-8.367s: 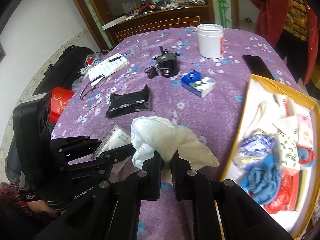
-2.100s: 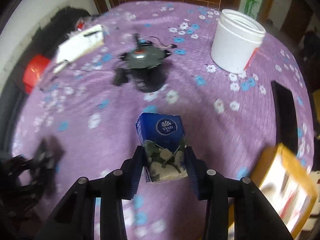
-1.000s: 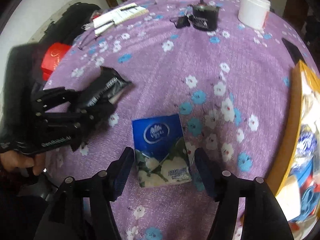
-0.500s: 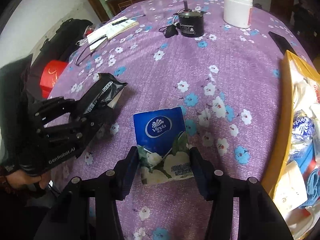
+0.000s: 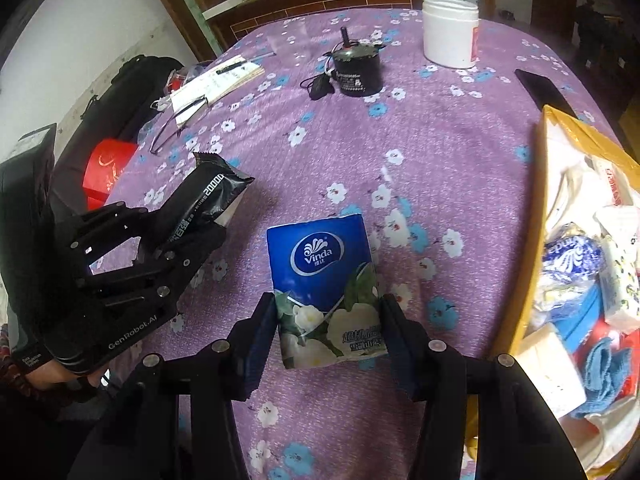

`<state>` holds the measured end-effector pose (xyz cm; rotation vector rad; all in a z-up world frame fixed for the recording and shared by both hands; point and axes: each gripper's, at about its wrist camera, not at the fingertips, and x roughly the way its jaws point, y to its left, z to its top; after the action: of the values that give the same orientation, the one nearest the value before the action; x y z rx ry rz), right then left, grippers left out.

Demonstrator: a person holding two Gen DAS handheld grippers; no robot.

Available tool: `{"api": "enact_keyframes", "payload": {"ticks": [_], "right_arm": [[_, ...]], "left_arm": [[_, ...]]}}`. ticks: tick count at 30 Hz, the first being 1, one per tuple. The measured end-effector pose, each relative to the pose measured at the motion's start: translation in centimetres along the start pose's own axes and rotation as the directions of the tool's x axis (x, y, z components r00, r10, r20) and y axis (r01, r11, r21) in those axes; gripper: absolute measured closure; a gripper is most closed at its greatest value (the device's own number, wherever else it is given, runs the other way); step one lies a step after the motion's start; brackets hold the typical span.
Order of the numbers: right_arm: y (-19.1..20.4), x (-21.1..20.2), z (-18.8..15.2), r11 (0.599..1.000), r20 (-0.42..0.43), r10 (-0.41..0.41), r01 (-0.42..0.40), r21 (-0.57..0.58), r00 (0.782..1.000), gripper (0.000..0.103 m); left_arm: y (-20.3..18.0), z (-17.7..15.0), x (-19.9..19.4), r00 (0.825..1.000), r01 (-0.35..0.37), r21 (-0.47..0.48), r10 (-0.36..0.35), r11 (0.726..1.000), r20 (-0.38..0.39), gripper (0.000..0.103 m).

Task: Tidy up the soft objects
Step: 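Carry the black snack bag and blue tissue box over the tray with both tools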

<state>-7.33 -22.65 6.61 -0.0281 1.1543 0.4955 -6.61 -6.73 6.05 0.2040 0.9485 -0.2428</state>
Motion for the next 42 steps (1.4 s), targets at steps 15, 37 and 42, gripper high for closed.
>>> {"api": "enact_keyframes", "payload": {"ticks": [15,37,42], "right_arm": [[-3.8,-3.4,-0.4,0.998,0.054,0.002,-0.005,0.063,0.999,0.05],[-15.1,-9.2,-2.7,0.964,0.134,-0.088,0.051,0.26,0.987,0.05],[-17.6,-10.0,-3.2,0.954,0.133,-0.111,0.068,0.292,0.985,0.05]], "left_arm": [[-3.9,2.1,-0.7,1.0,0.007,0.056,-0.009,0.998,0.024,0.072],[-14.4,8.3,-0.3,0.993,0.082,0.216,-0.099,0.973,0.069,0.072],[-16.7,9.1,0.5,0.991,0.099,0.243,-0.117,0.965,0.059,0.072]]}}
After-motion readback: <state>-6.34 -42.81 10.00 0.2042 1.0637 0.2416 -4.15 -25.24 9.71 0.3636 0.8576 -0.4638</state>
